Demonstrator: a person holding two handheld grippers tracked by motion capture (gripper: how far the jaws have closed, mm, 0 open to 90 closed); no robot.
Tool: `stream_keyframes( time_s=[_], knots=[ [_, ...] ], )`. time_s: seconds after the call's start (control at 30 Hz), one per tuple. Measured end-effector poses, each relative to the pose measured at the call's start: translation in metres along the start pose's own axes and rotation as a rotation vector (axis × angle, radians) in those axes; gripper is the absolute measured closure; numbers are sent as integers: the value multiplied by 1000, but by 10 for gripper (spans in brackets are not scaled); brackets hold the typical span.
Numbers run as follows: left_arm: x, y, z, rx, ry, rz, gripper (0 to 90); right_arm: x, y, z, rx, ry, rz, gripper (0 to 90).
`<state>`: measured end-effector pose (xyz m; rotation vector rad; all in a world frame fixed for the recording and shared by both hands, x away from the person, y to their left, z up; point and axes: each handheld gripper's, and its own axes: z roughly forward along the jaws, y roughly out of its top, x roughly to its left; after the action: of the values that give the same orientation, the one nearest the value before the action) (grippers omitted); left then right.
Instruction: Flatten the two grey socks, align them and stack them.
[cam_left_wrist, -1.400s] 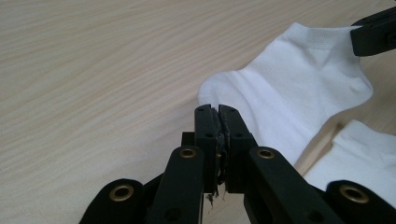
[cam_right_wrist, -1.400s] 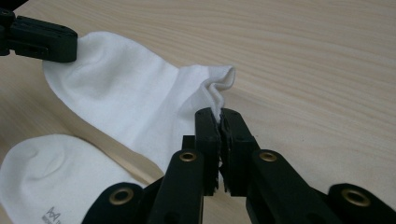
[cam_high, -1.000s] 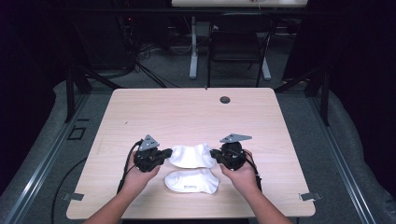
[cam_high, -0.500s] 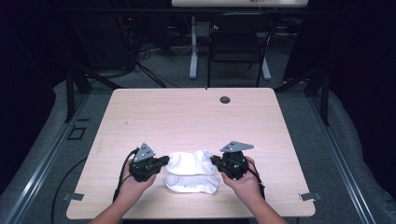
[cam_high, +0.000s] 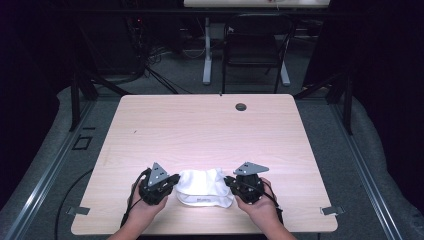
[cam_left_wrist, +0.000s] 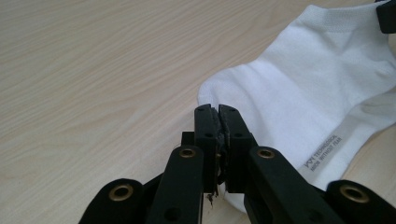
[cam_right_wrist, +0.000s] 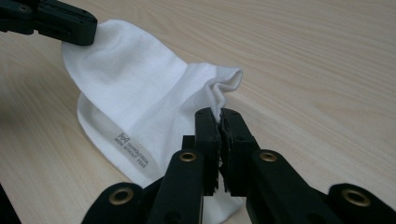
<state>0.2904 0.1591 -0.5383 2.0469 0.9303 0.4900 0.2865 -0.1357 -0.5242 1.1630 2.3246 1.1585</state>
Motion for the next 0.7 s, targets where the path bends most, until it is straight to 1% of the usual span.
stream_keyframes(
  time_s=[0.03, 0.13, 0.23, 0.27, 0.3, 0.33, 0.4, 0.43, 0.53, 0.6, 0.63, 0.7],
  knots=[
    [0, -1, -1, -1, -4, -7, 871, 1, -1, 0, -1, 1, -2, 865],
    [-2, -3, -3, 10, 1, -10, 871, 3, -3, -2, 3, -1, -3, 865],
    [-5, -6, -4, 25, 20, -3, 871, 4, -7, -3, 9, -9, -10, 865],
    [-6, -7, -4, 32, 28, 6, 871, 5, -8, -4, 18, -11, -16, 865],
    [-7, -8, -4, 38, 29, 9, 871, 6, -9, -4, 20, -15, -17, 865],
    [-9, -9, -4, 42, 31, 20, 871, 7, -10, -4, 24, -18, -23, 865],
    [-12, -10, -4, 44, 34, 24, 871, 9, -12, -5, 31, -25, -34, 866],
    [-13, -10, -4, 47, 31, 26, 871, 10, -13, -5, 27, -24, -30, 865],
    [-15, -11, -1, 48, 24, 22, 871, 11, -16, -5, 33, -38, -43, 865],
    [-16, -12, 0, 54, 17, 17, 871, 11, -17, -4, 44, -46, -46, 865],
    [-16, -12, 0, 59, 14, 23, 871, 10, -18, -3, 42, -46, -47, 865],
    [-17, -13, 1, 61, 14, 22, 871, 10, -20, -2, 43, -43, -37, 866]
  ],
)
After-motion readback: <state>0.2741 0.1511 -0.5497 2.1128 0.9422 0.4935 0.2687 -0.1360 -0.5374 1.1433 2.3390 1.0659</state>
